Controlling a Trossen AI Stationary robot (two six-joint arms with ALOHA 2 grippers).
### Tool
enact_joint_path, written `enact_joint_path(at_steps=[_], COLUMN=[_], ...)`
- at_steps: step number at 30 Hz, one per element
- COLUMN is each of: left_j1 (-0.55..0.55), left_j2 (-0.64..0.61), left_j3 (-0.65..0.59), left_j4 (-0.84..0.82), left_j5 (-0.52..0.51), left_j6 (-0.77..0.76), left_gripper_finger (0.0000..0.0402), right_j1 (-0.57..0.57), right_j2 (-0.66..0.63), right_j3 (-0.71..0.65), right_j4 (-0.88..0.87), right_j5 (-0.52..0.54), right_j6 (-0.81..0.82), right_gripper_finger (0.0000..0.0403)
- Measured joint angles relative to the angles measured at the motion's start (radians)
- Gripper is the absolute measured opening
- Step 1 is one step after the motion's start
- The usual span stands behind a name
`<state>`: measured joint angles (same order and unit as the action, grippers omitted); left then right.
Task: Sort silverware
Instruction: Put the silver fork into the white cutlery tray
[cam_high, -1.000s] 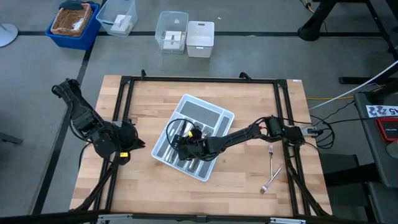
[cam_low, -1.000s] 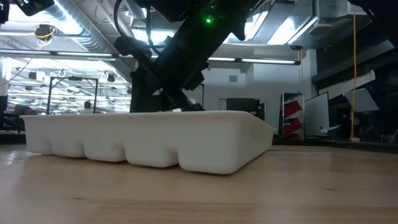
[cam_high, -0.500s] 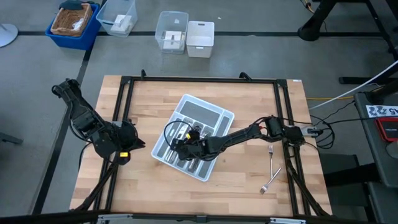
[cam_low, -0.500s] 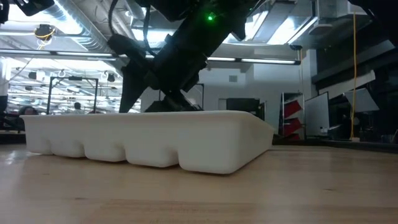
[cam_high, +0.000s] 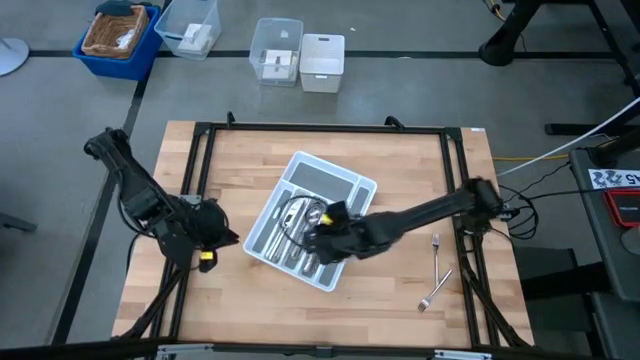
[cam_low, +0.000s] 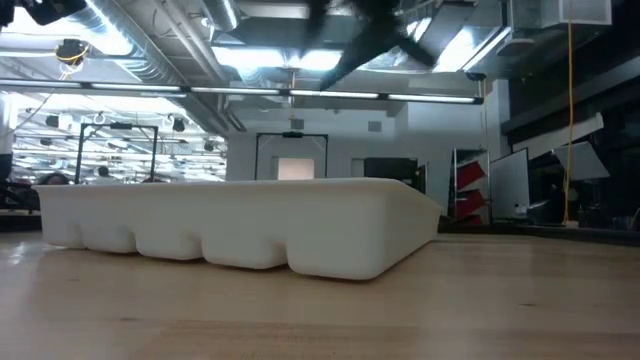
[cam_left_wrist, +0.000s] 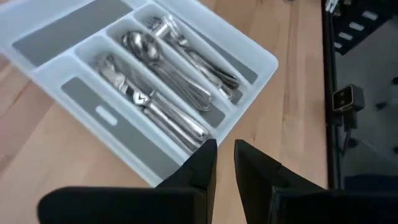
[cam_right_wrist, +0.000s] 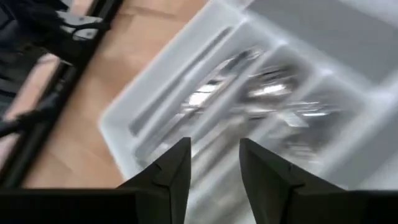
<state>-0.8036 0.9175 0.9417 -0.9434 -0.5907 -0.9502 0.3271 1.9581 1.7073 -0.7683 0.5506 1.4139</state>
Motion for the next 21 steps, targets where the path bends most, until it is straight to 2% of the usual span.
enact_joint_path(at_steps=[6,10,13,17,21], left_j1=[0.006,0.052,0.106,0.185,0.26], left_j2=[0.096,0.156,0.2,0.25,0.292], left_j3=[0.0,0.0,0.0,0.0,0.0], left_j4=[0.148,0.308,0.43,0.549,0.615], left_j5=[-0.058,-0.068,-0.068,-0.066,-0.034], left_j6=[0.131,0.255,0.335,0.418,0.435], left_gripper_finger=[0.0046,0.0046,0.0046,0.0046,0.0046], right_j1=[0.095,0.18,0.254,0.334,0.378], right_j2=[-0.178,-0.254,-0.264,-0.258,-0.263], right_j3=[0.0,0.0,0.0,-0.037,-0.154], right_j4=[-0.403,-0.63,-0.76,-0.789,-0.804], right_j5=[0.031,-0.033,-0.082,-0.152,-0.289], right_j6=[0.117,0.246,0.374,0.474,0.61], right_gripper_finger=[0.0136,0.0136,0.0136,0.0136,0.0136])
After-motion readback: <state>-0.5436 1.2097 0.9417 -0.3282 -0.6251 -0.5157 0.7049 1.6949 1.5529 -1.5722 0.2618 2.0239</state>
